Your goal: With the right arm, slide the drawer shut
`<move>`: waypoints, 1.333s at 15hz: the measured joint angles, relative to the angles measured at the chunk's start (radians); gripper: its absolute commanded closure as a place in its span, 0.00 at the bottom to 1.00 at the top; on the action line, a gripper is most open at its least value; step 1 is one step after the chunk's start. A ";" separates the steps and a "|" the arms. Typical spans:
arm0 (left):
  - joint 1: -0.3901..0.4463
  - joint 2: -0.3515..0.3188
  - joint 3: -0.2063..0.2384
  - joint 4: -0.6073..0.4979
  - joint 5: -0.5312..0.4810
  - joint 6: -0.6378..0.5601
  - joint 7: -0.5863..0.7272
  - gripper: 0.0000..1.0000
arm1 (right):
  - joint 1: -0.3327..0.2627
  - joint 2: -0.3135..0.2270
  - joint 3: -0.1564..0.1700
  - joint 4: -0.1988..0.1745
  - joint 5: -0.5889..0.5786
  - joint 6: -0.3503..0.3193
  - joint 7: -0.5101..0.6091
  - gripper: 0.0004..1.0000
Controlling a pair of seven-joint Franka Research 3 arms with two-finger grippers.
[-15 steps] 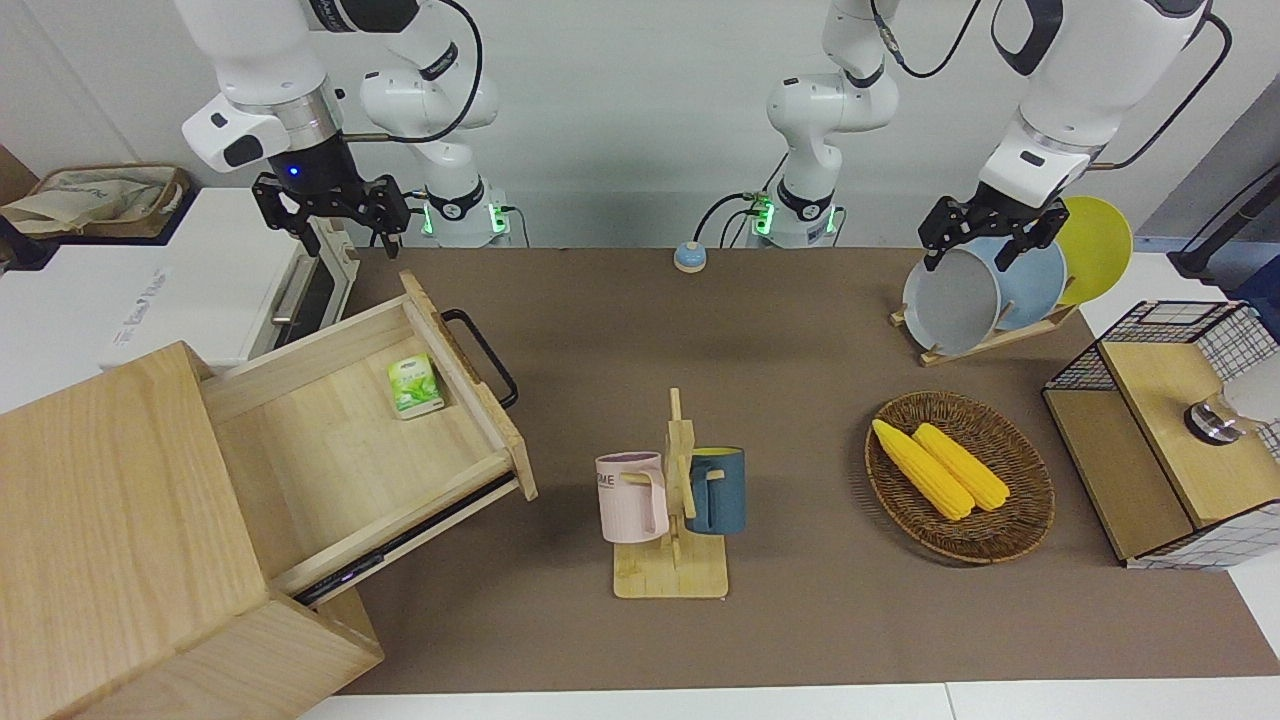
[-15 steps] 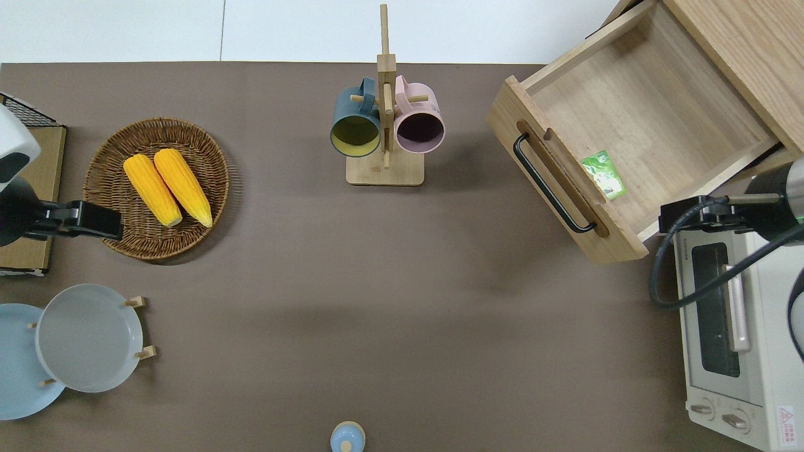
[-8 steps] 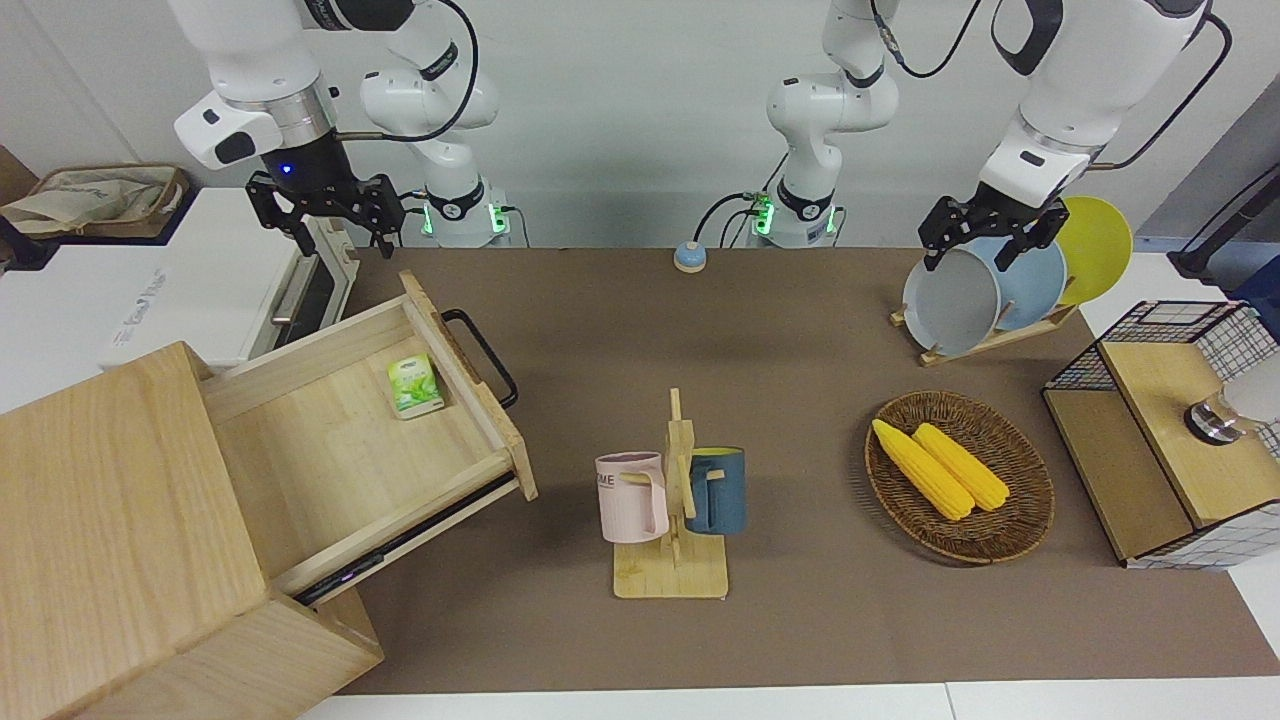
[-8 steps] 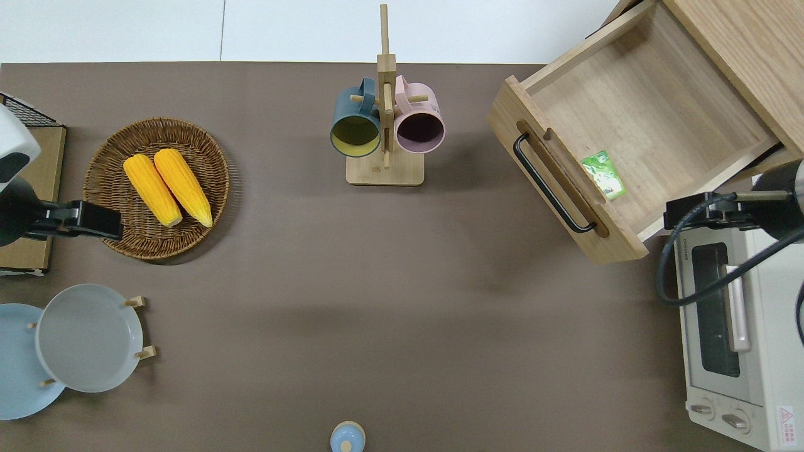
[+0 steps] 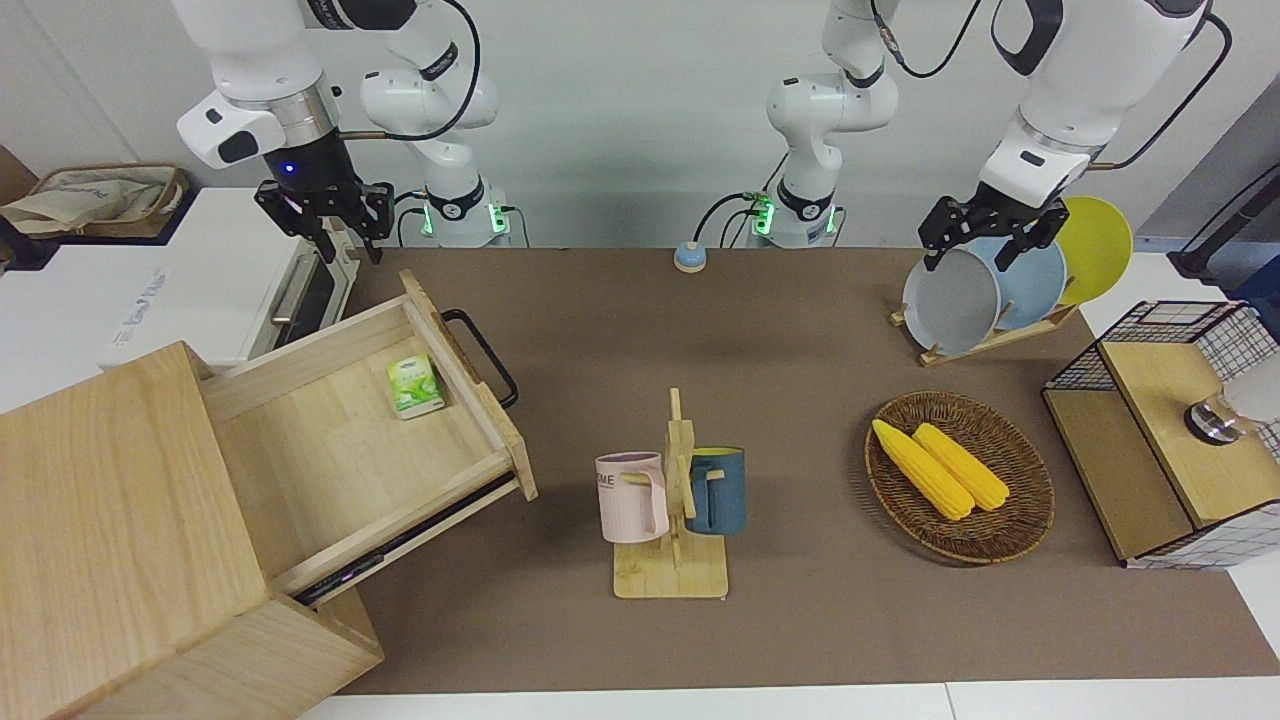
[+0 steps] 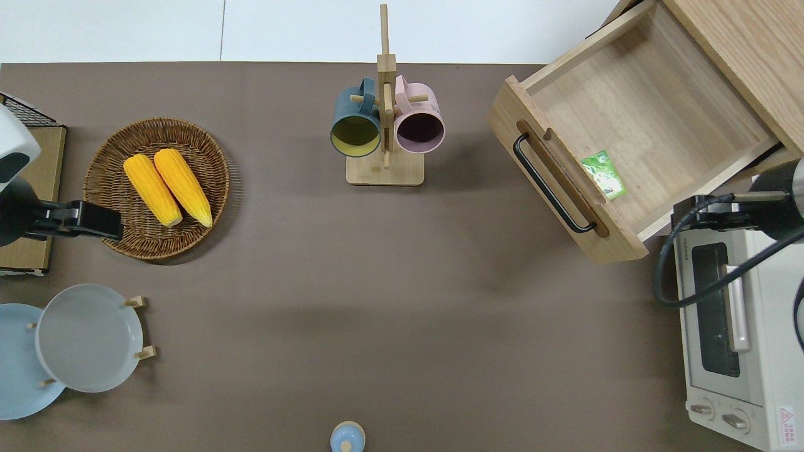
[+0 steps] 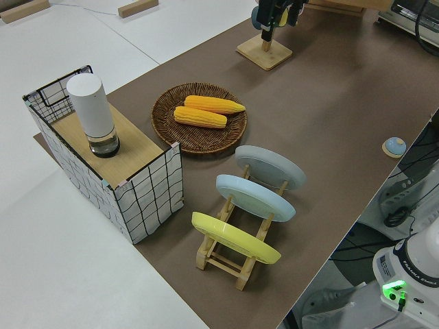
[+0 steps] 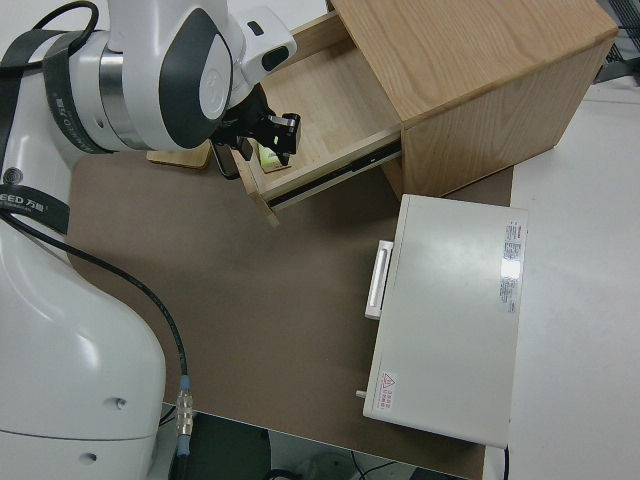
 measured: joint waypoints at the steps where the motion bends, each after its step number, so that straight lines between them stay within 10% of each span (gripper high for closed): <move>1: 0.000 0.000 0.000 0.000 0.000 0.000 0.000 0.01 | 0.000 0.000 0.000 0.000 0.000 -0.001 0.000 1.00; 15: 0.000 0.000 0.000 0.000 0.000 0.000 0.000 0.01 | 0.020 0.000 0.004 0.001 0.000 -0.007 -0.001 1.00; 20: 0.000 0.000 0.000 0.000 0.000 0.000 0.000 0.01 | 0.050 -0.002 0.004 0.059 0.000 -0.044 0.032 1.00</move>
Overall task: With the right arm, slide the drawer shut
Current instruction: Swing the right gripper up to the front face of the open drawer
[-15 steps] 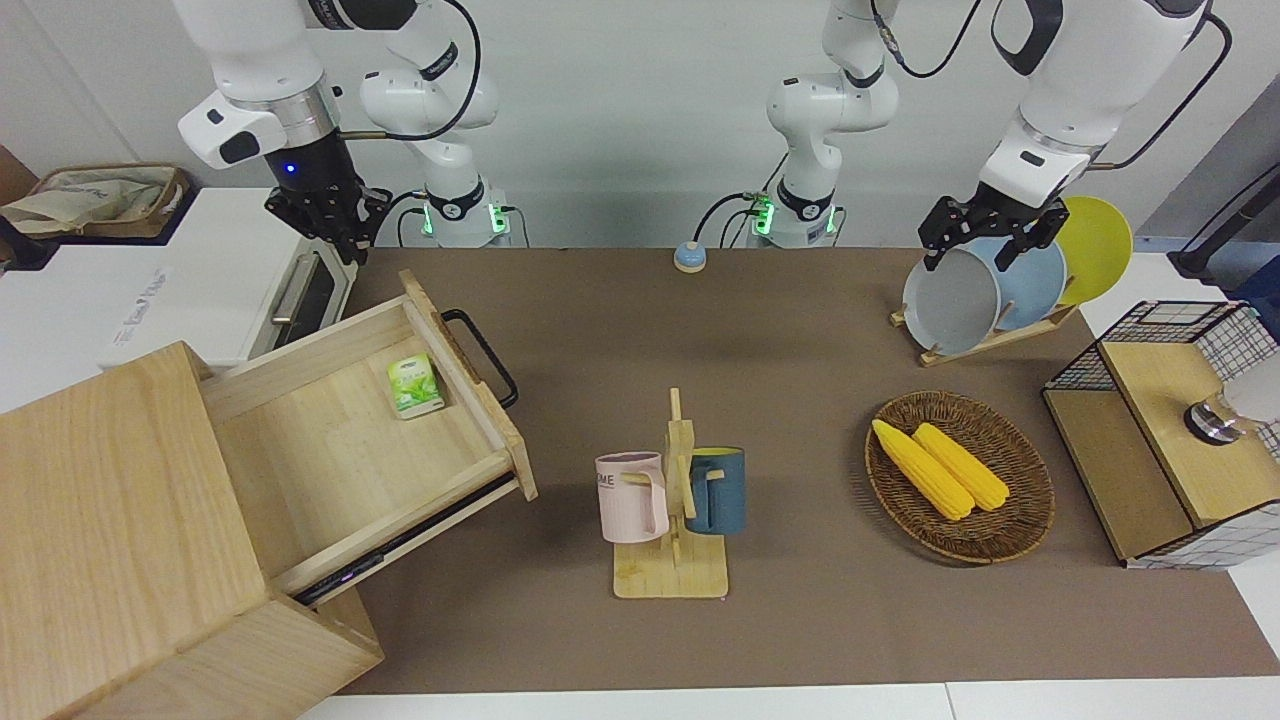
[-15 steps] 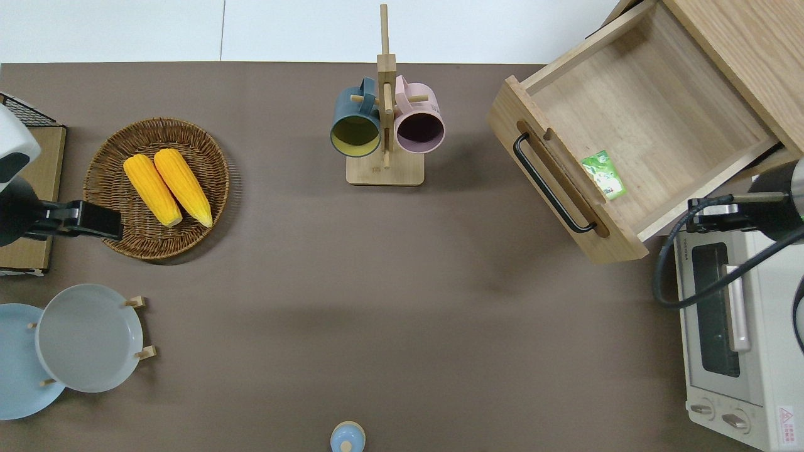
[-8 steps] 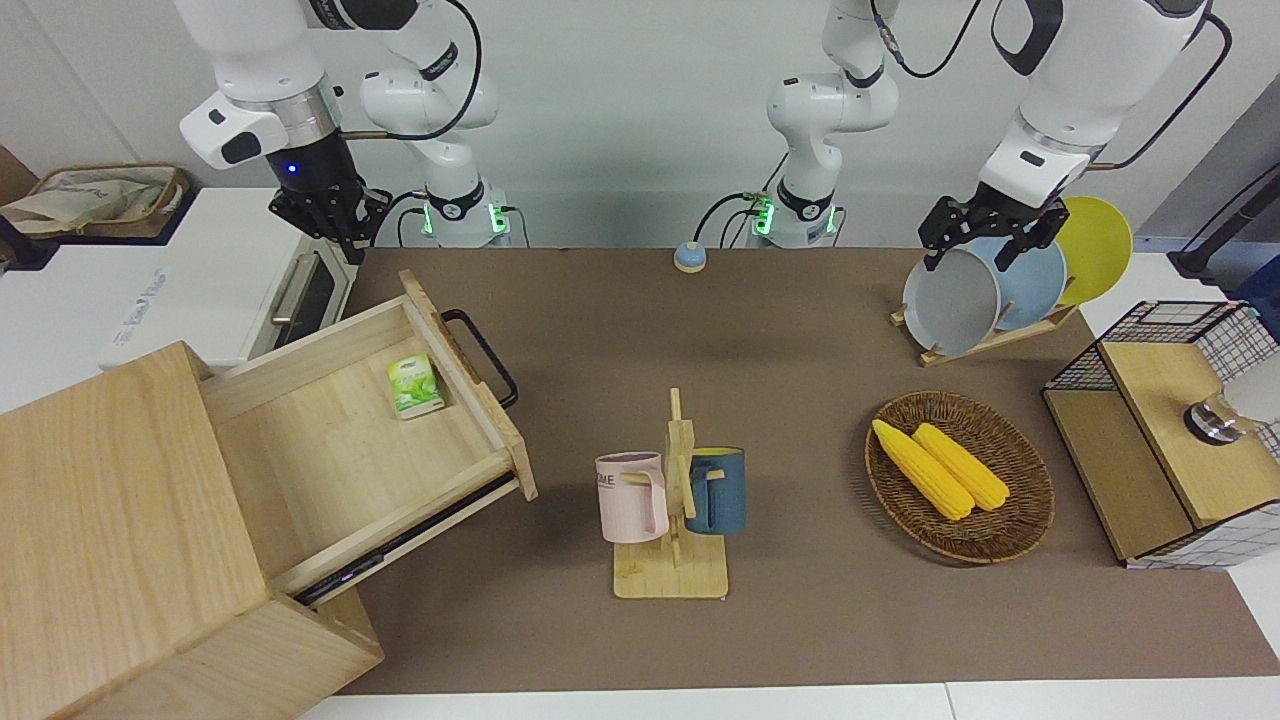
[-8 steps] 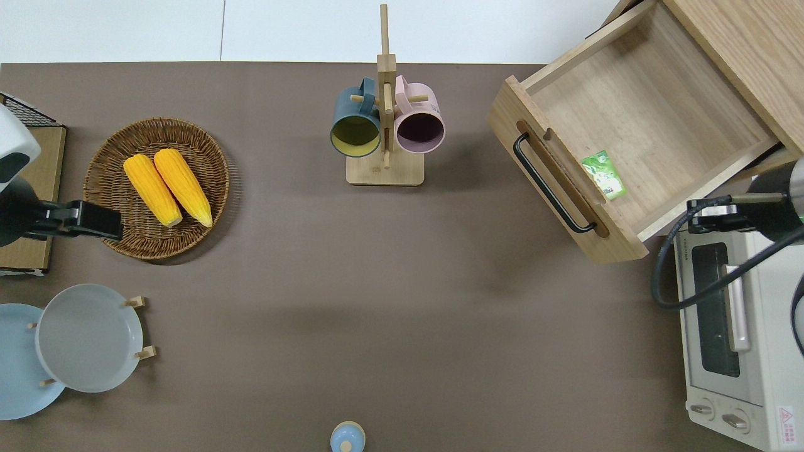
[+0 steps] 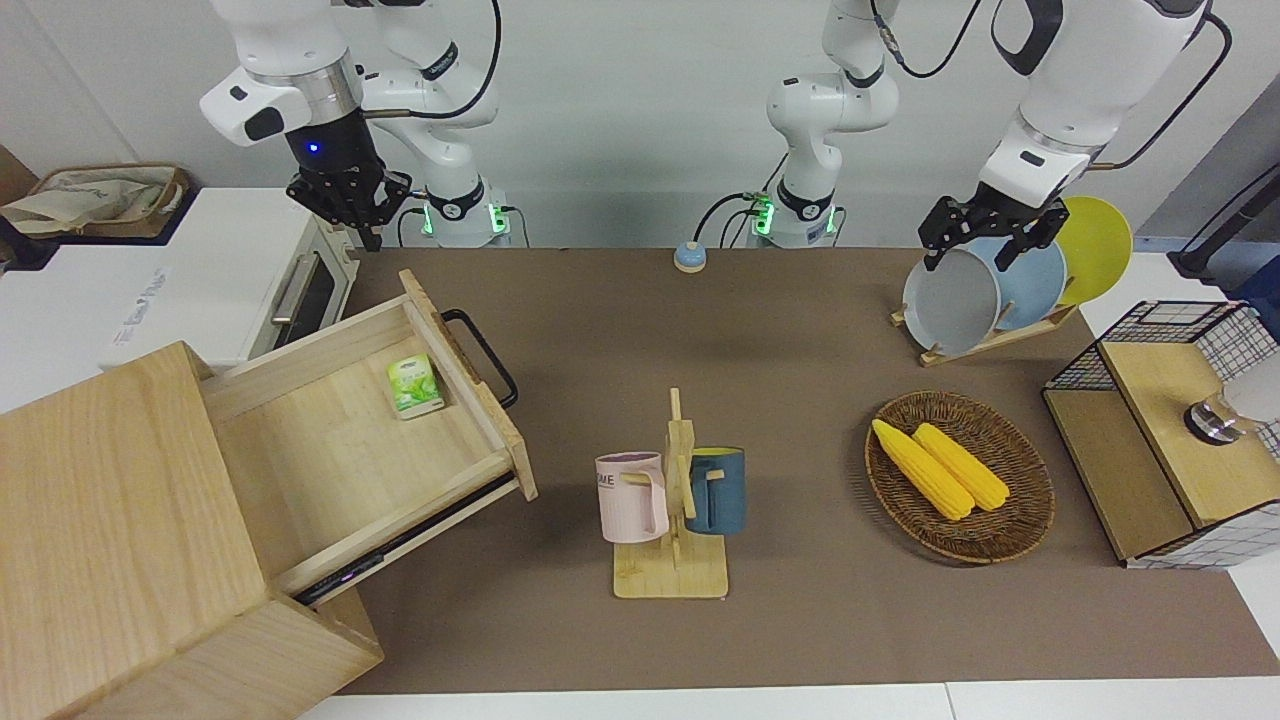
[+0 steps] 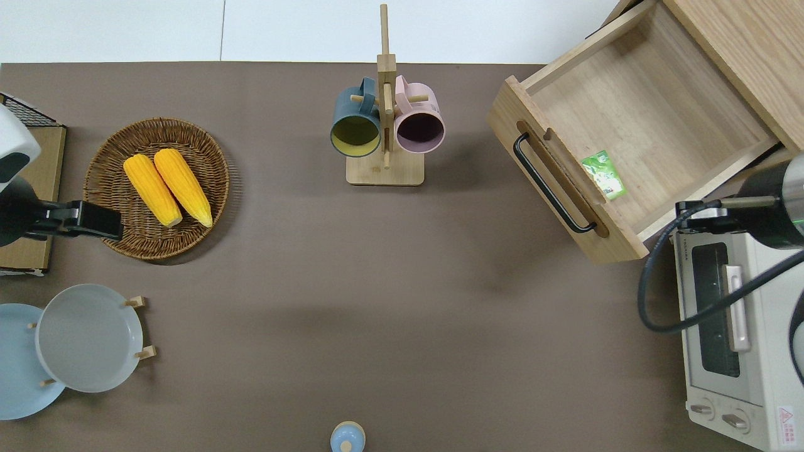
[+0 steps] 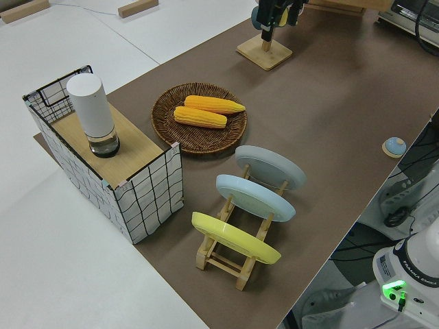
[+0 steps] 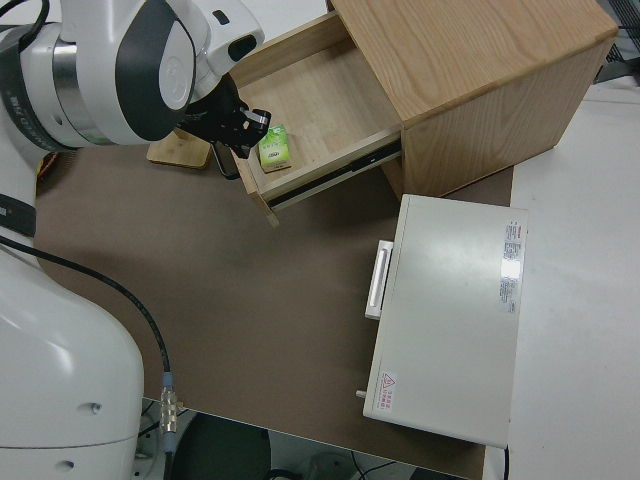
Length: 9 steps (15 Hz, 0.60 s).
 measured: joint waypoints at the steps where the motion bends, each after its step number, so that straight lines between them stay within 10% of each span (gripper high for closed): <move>1: 0.000 0.000 0.000 0.000 0.000 0.000 0.000 0.01 | 0.004 -0.001 0.000 0.012 0.000 -0.013 0.017 1.00; 9: 0.000 0.000 0.000 0.000 0.000 0.000 0.000 0.01 | 0.100 0.004 0.008 0.027 0.000 -0.027 0.278 1.00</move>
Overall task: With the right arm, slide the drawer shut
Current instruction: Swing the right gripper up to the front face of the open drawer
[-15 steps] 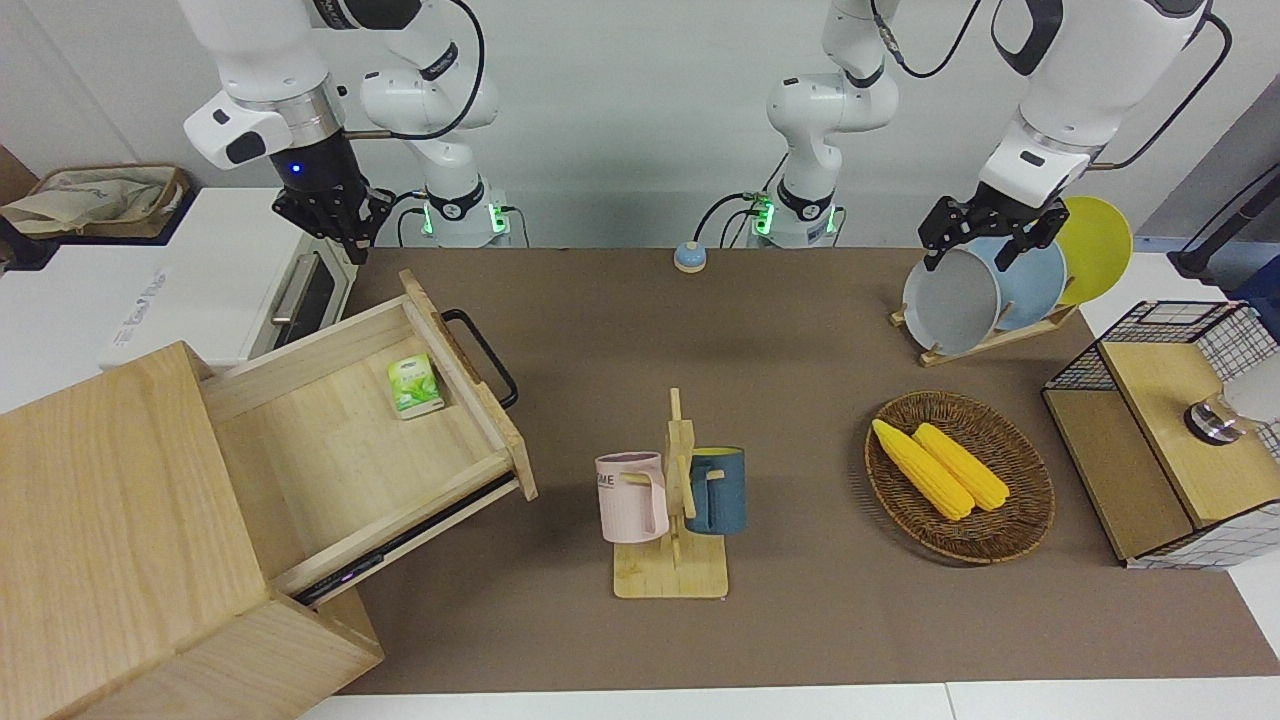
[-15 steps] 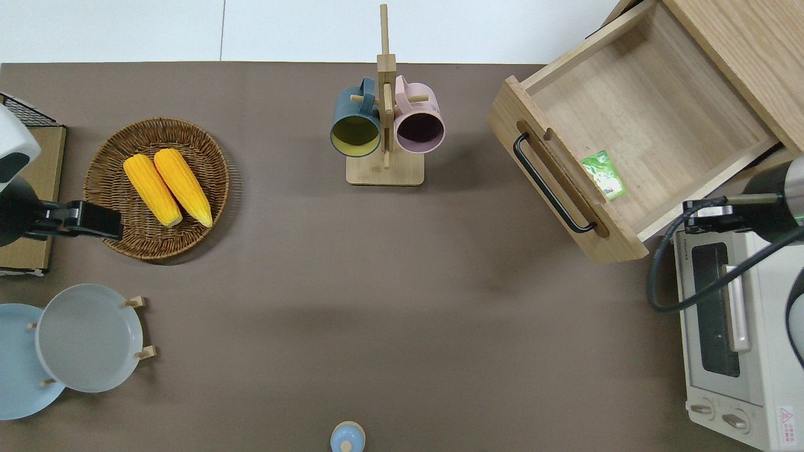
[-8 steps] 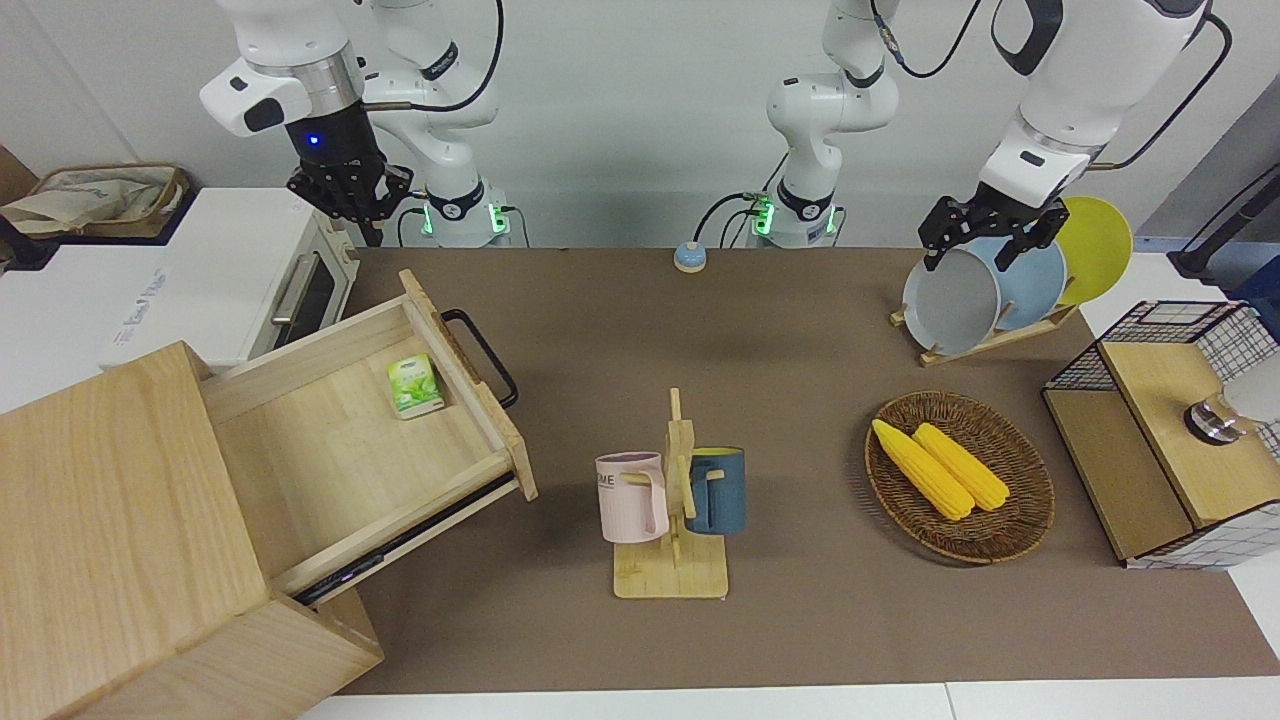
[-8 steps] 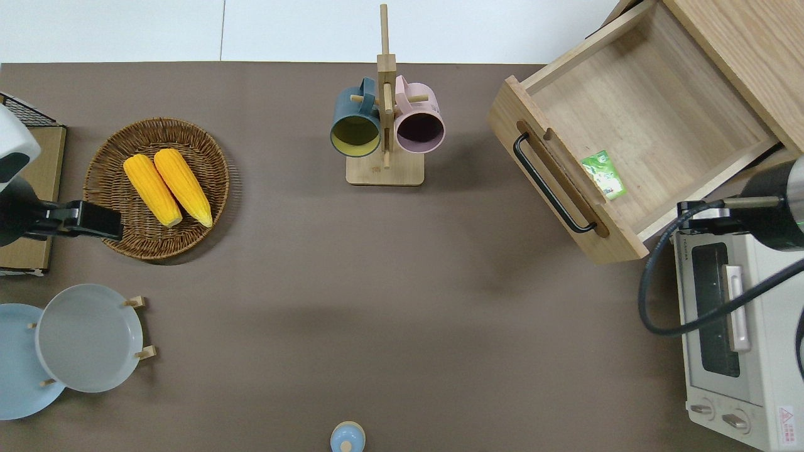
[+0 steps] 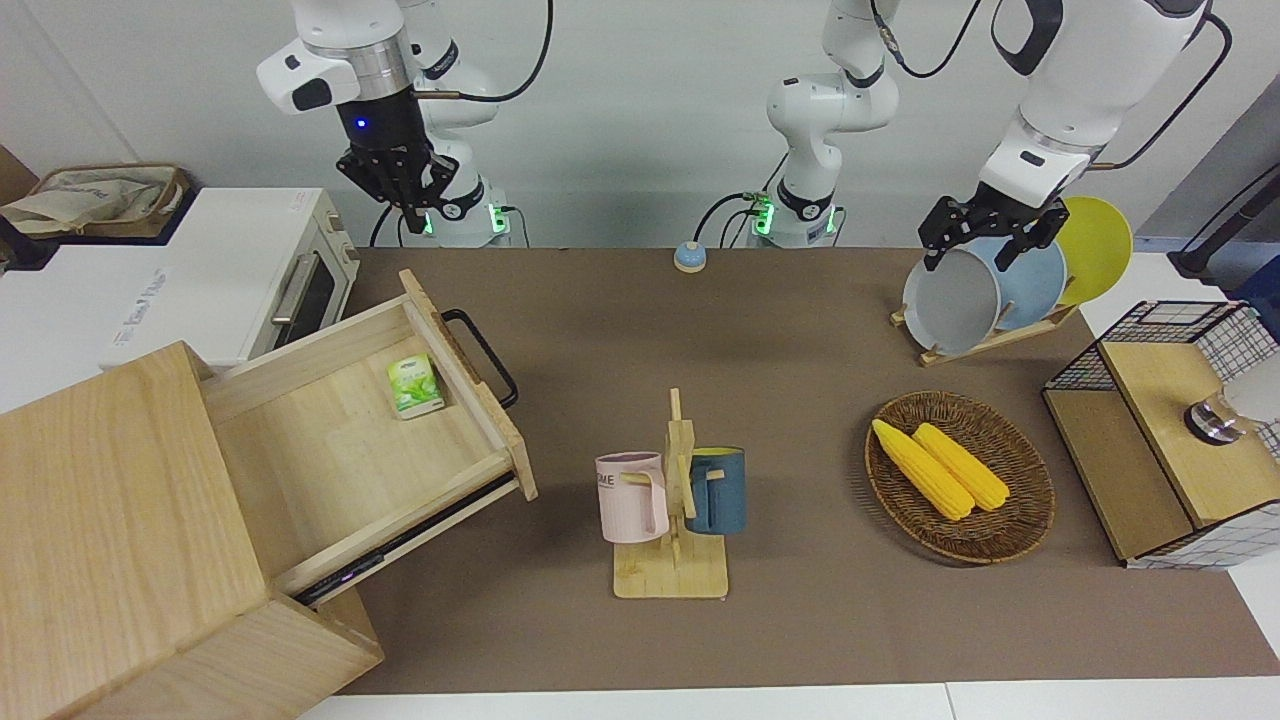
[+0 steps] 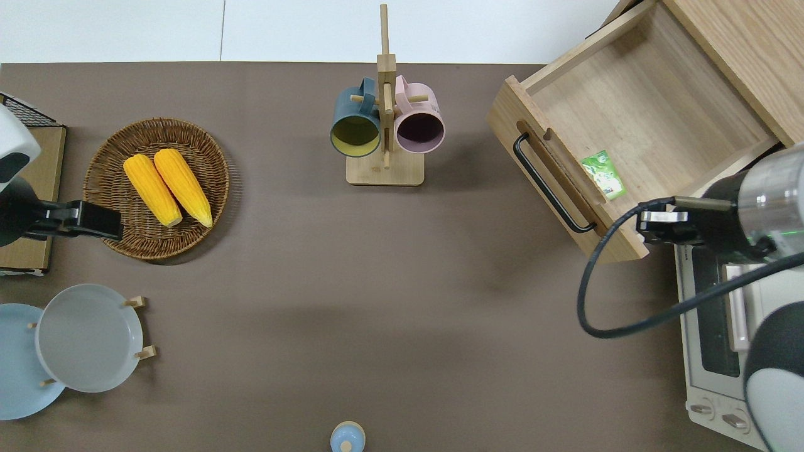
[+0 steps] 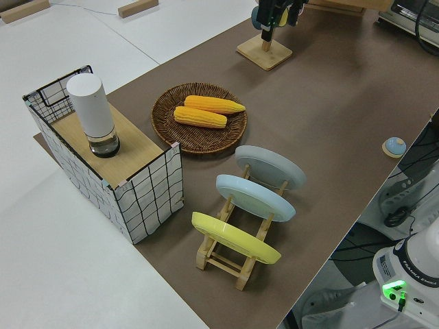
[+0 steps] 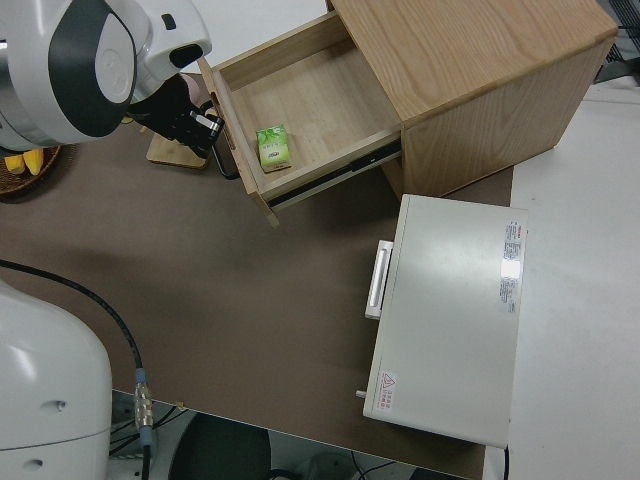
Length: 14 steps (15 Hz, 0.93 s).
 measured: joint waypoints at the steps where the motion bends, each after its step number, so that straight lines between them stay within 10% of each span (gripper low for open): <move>1: 0.000 0.000 0.000 0.000 0.000 0.000 0.000 0.01 | 0.022 0.006 0.001 0.000 0.000 0.000 0.042 1.00; 14: 0.000 0.000 0.000 0.000 0.000 0.000 0.000 0.01 | 0.171 0.174 0.008 -0.002 0.000 0.155 0.669 1.00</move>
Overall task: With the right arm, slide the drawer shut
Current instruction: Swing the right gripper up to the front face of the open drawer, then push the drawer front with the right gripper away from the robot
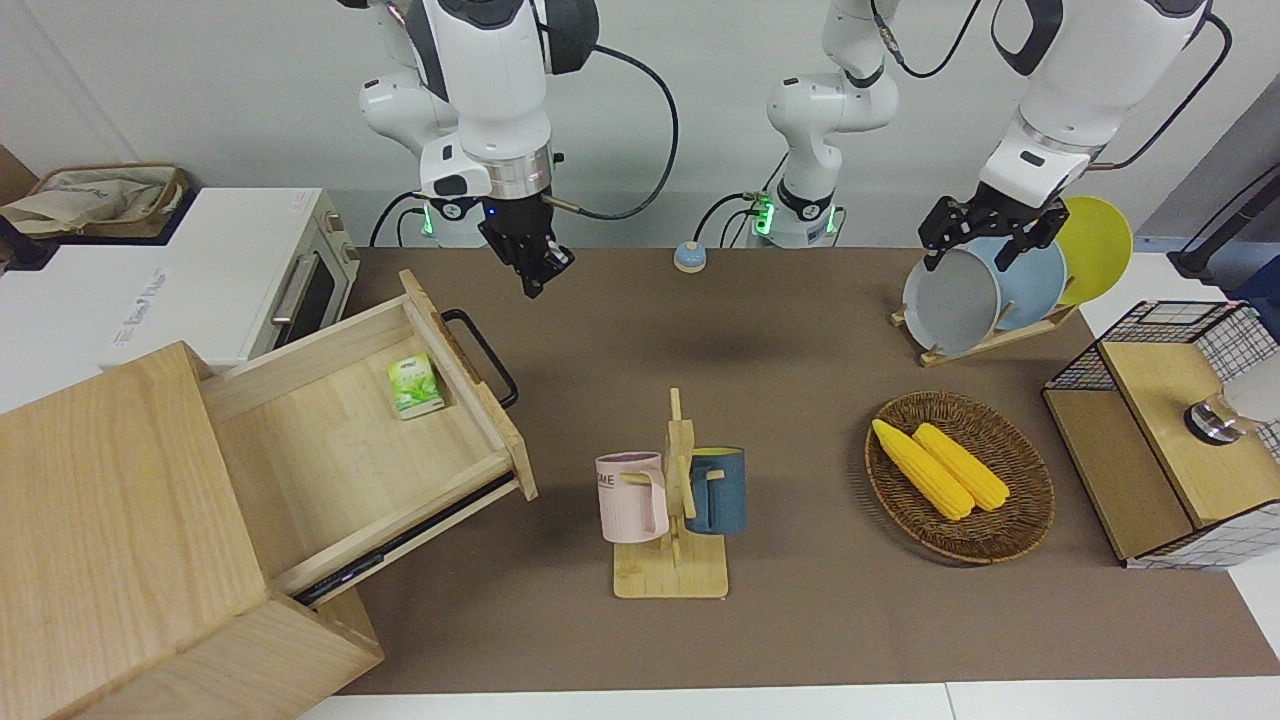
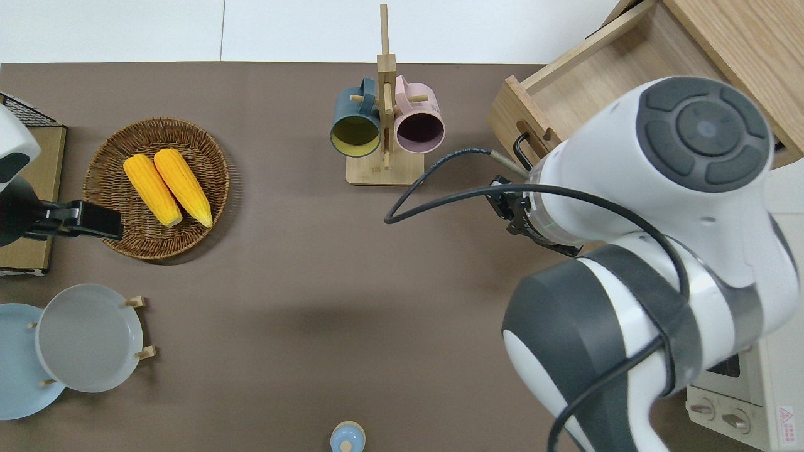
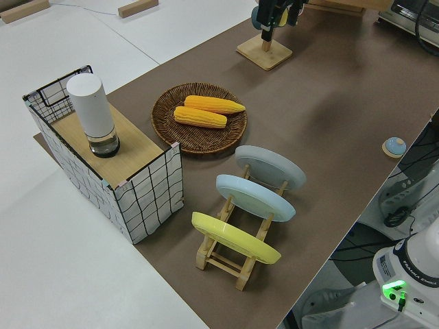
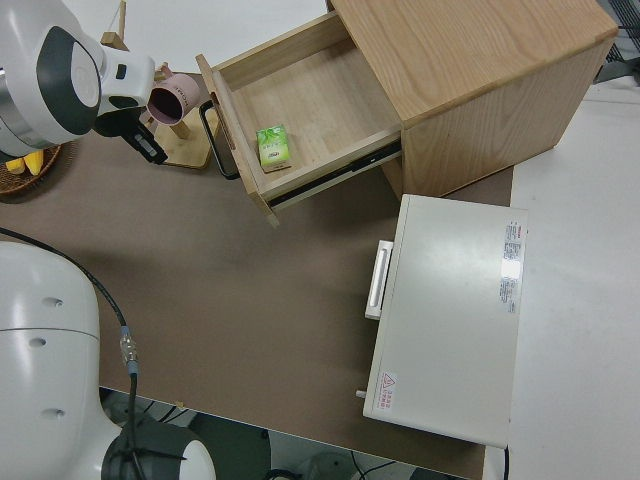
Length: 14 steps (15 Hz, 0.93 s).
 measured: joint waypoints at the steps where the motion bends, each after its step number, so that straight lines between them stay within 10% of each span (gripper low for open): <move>1: 0.000 0.000 0.000 0.000 0.000 0.000 0.000 0.01 | 0.003 0.010 0.000 0.000 0.000 0.005 0.036 1.00; 14: 0.000 0.000 0.000 0.000 0.000 0.000 0.000 0.01 | -0.013 0.126 -0.019 -0.004 0.001 0.032 0.211 1.00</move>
